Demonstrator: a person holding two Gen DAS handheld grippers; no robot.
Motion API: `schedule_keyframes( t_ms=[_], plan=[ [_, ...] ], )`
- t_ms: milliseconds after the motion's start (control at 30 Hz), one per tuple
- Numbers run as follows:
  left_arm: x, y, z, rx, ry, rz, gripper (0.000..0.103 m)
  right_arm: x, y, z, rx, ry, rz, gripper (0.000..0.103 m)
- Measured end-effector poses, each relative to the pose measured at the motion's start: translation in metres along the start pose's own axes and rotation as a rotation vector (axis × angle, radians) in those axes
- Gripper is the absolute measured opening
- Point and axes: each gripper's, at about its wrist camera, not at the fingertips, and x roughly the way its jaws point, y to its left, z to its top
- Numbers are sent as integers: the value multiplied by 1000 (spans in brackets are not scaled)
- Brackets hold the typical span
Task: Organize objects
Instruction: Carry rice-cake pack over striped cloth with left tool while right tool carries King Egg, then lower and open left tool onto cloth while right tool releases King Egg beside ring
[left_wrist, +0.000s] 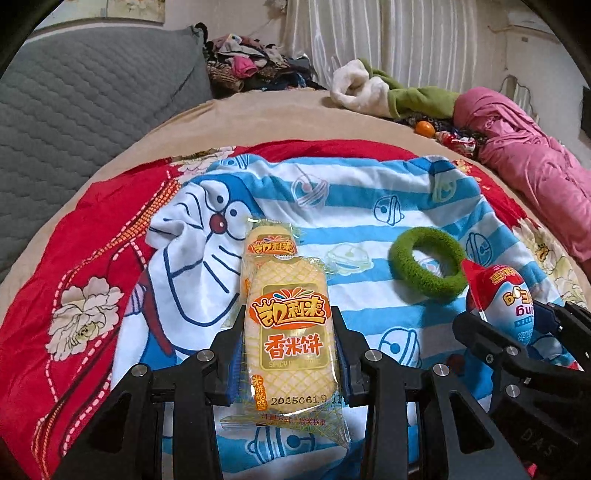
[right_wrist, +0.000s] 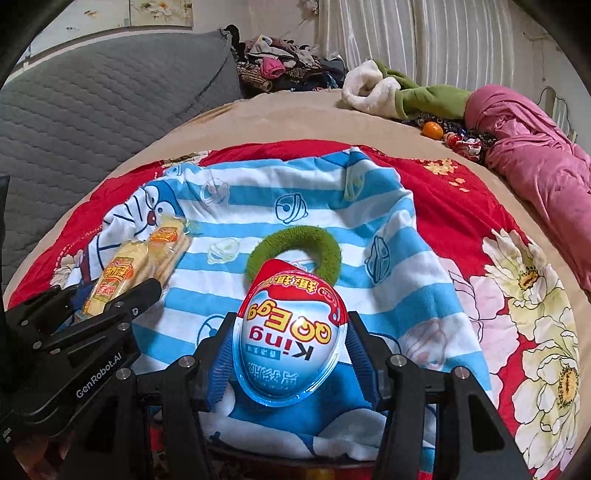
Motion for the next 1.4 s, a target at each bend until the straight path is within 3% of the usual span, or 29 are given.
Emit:
schedule_keyframes(
  t_ms=[1400],
  plan=[
    [9, -5, -14, -5, 71, 11, 44, 18, 1, -11, 11, 85, -10, 57]
  ],
)
